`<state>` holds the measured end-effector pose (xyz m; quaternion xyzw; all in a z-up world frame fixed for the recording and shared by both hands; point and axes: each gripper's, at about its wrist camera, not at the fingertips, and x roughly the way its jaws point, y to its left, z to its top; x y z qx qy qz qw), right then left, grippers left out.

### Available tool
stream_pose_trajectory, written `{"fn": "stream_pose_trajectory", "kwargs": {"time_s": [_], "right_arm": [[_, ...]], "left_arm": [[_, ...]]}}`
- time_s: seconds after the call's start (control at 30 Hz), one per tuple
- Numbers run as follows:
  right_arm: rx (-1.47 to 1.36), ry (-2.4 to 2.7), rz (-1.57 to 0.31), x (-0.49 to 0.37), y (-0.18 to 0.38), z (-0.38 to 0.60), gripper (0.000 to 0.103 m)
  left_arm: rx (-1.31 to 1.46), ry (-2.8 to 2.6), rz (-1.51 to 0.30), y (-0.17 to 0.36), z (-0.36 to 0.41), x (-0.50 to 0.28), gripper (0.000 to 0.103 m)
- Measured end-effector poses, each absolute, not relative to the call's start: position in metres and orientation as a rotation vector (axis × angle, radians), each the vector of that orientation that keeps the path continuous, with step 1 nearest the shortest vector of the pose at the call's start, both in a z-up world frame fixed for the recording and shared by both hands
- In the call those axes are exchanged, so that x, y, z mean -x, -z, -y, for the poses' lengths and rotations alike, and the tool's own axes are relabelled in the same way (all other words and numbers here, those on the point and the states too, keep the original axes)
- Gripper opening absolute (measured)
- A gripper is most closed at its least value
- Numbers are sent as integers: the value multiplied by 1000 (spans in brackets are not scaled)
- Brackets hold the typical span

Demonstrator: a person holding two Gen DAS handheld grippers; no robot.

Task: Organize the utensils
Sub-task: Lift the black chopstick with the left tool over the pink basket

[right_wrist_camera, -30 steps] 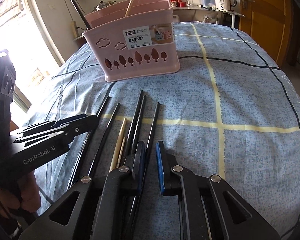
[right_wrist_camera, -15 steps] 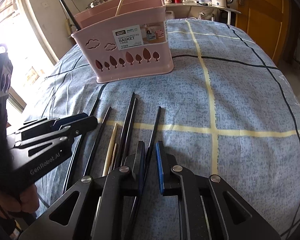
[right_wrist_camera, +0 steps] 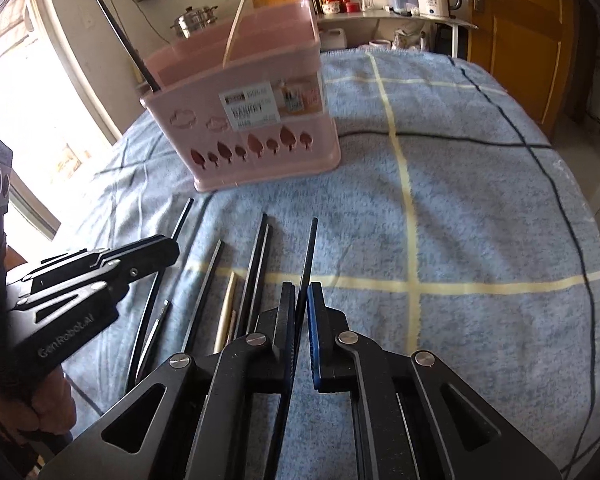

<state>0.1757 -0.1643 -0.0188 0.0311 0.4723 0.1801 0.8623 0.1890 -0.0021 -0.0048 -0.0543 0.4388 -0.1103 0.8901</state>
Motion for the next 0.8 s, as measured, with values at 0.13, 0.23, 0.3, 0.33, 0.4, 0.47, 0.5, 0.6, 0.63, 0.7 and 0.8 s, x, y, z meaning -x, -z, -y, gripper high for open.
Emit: {"fn": "stream_pose_trajectory", "kwargs": {"time_s": [0.13, 0.23, 0.3, 0.33, 0.4, 0.47, 0.5, 0.6, 0.63, 0.7, 0.8], "right_arm": [[-79, -394, -941, -172, -5, 168, 6], [-88, -406, -900, -172, -23, 170, 5], [-96, -410, -875, -171, -34, 172, 5], [-98, -412, -863, -170, -39, 173, 5], [-101, -415, -830, -168, -52, 175, 5], [-103, -419, -803, -167, -63, 176, 5], [-104, -420, -791, -166, -67, 177, 5], [-105, -425, -758, -166, -81, 178, 5], [-105, -426, -749, -165, -84, 179, 5], [-103, -428, -727, -165, -92, 181, 5], [-102, -430, -706, -163, -99, 184, 5]], "left_arm": [[141, 245, -867, -22, -3, -184, 4], [151, 256, -829, -44, -6, -180, 4], [153, 260, -801, -58, -9, -177, 4], [154, 264, -784, -67, -10, -175, 4], [157, 270, -757, -81, -13, -172, 4], [162, 273, -737, -92, -14, -170, 4], [164, 275, -728, -97, -16, -170, 4], [163, 275, -699, -112, -18, -168, 4], [162, 275, -691, -117, -18, -167, 4], [162, 277, -679, -123, -18, -167, 4], [158, 278, -665, -130, -20, -165, 4]]}}
